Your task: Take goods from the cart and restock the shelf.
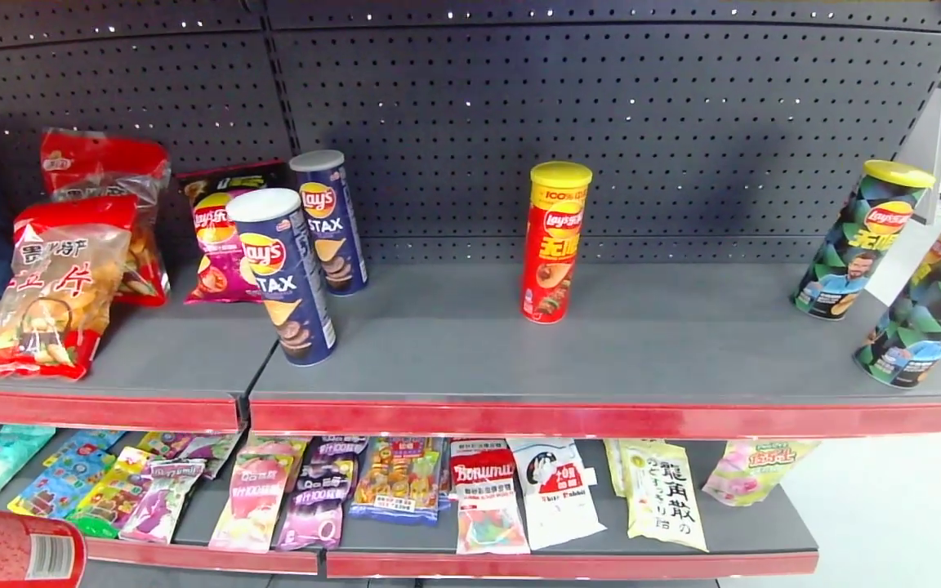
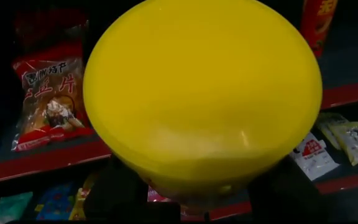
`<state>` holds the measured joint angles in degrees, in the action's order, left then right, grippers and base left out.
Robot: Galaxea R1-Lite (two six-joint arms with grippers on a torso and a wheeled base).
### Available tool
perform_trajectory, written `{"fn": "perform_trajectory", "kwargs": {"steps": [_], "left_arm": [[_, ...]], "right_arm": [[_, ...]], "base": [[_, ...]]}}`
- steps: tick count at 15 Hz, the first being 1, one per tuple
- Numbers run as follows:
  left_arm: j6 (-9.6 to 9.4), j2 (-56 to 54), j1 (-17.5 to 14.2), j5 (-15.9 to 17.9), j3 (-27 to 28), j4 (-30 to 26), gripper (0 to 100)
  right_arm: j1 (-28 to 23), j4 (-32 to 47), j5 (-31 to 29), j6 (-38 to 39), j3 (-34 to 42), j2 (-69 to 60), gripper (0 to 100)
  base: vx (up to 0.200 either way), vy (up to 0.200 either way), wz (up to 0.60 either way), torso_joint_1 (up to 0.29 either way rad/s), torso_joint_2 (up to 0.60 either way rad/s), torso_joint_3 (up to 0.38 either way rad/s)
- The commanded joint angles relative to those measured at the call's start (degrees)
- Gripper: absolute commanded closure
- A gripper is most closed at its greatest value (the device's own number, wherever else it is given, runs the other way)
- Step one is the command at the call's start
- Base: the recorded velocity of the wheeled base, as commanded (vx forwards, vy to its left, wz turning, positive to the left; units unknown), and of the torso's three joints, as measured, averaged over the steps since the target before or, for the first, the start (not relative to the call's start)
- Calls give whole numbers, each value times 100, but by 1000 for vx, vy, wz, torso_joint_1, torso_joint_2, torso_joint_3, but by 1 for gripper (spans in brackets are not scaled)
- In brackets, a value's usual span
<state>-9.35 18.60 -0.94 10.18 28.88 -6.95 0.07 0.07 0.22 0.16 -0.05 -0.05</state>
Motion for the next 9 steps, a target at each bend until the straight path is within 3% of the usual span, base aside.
{"fn": "perform_trajectory", "kwargs": {"steps": [1,8,9], "left_arm": [[-5,-15,-3,10,4,1,100],[-23,-472,-3,-7,-14,-307,100],[-67,-964,-3,-25,-32,-931,100]], "right_arm": [[1,1,4,2,-4,5,0],[19,1,31,-25,-4,58,0],[-34,10,13,-192,-13,75,0]], "base": [[0,0,0,0,0,0],[0,0,0,0,0,0],[0,0,0,0,0,0]]}}
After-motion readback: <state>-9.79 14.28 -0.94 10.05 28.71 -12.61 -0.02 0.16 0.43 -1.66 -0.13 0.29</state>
